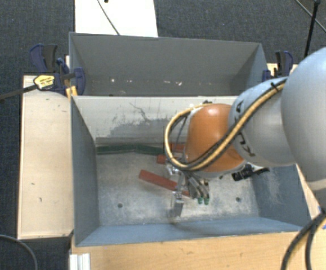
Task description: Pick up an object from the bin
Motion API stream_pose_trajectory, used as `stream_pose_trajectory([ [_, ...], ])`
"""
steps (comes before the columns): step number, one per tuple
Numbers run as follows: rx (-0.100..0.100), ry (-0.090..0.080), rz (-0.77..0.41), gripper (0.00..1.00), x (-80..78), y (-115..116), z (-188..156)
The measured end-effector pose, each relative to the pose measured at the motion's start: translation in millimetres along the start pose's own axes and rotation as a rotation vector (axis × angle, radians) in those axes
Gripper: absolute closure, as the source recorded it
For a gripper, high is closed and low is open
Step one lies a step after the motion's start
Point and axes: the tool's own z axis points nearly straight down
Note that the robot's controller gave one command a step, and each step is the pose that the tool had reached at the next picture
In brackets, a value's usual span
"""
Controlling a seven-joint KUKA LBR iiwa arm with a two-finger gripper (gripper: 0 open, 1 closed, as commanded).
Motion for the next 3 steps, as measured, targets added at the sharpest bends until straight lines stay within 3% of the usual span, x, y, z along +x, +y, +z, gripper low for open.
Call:
stream_pose_trajectory([
  [1,-0.002,-0.007,0.007,1.00,-2.2,0,-4],
  [2,-0.004,-0.020,0.001,1.00,-64.1,30,-107],
  [3,-0.003,-0.016,0.025,1.00,-48.8,18,-183],
])
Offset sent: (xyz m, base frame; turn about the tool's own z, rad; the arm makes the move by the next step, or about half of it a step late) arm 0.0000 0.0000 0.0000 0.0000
